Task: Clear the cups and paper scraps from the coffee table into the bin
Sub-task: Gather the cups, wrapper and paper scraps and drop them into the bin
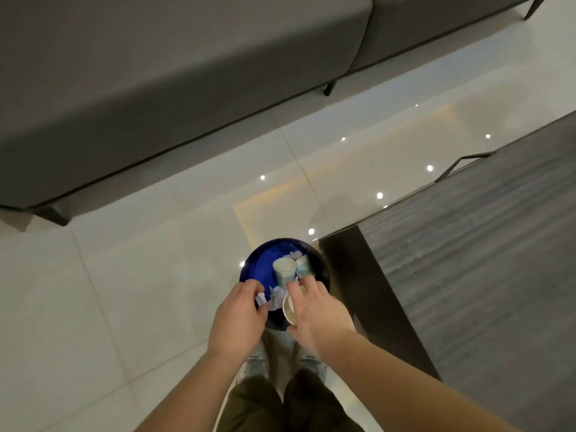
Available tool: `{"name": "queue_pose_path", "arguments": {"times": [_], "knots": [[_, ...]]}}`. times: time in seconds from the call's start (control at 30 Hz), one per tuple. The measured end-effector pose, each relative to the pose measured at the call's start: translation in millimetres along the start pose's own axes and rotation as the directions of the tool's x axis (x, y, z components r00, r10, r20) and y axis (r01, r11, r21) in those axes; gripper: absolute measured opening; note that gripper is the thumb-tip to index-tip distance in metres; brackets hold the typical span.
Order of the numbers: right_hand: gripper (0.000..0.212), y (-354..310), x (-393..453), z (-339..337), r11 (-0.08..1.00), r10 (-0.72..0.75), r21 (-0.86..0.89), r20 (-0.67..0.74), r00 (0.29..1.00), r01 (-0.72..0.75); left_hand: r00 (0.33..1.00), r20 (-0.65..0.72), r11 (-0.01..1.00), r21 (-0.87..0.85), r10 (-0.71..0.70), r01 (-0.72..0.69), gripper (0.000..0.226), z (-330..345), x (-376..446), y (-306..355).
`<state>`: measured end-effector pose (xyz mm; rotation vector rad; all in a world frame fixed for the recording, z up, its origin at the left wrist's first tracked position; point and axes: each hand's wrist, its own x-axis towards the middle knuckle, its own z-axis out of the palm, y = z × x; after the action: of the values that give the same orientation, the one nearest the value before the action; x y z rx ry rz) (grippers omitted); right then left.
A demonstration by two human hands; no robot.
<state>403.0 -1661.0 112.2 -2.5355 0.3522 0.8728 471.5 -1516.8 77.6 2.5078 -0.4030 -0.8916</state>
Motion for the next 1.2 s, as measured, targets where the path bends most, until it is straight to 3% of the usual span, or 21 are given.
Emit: {"name": "queue_pose_path", "arguments": {"times": [0.33, 0.6, 0.77, 0.97, 1.2], "knots": [[0.075, 1, 32, 29, 0.997, 0.061, 0.058, -0.056, 0.997, -0.058, 0.999, 0.047, 0.997, -0.081, -0.01, 0.013, 0.035, 20, 32, -30], [0.071, -3, 9, 2, 0.984, 0.142, 0.122, -0.068, 0.988, -0.133, 0.992, 0.108, 0.997, 0.04, 0.066, -0.071, 0.028, -15, 25, -13], [0.064, -3, -32, -34, 0.949, 0.254, 0.225, -0.127, 0.959, -0.221, 0.965, 0.19, 0.966, 0.15, 0.183, -0.212, 0.035, -50, 13, 27], [0.054, 18, -106, -58, 0.867, 0.414, 0.352, -0.118, 0.902, -0.352, 0.878, 0.365, 0.877, 0.247, 0.309, -0.412, 0.032, -57, -8, 105], [0.045, 81, -214, -55, 0.728, 0.629, 0.474, -0.174, 0.758, -0.496, 0.707, 0.499, 0.677, 0.283, 0.501, -0.68, 0.034, -13, -45, 220]]}}
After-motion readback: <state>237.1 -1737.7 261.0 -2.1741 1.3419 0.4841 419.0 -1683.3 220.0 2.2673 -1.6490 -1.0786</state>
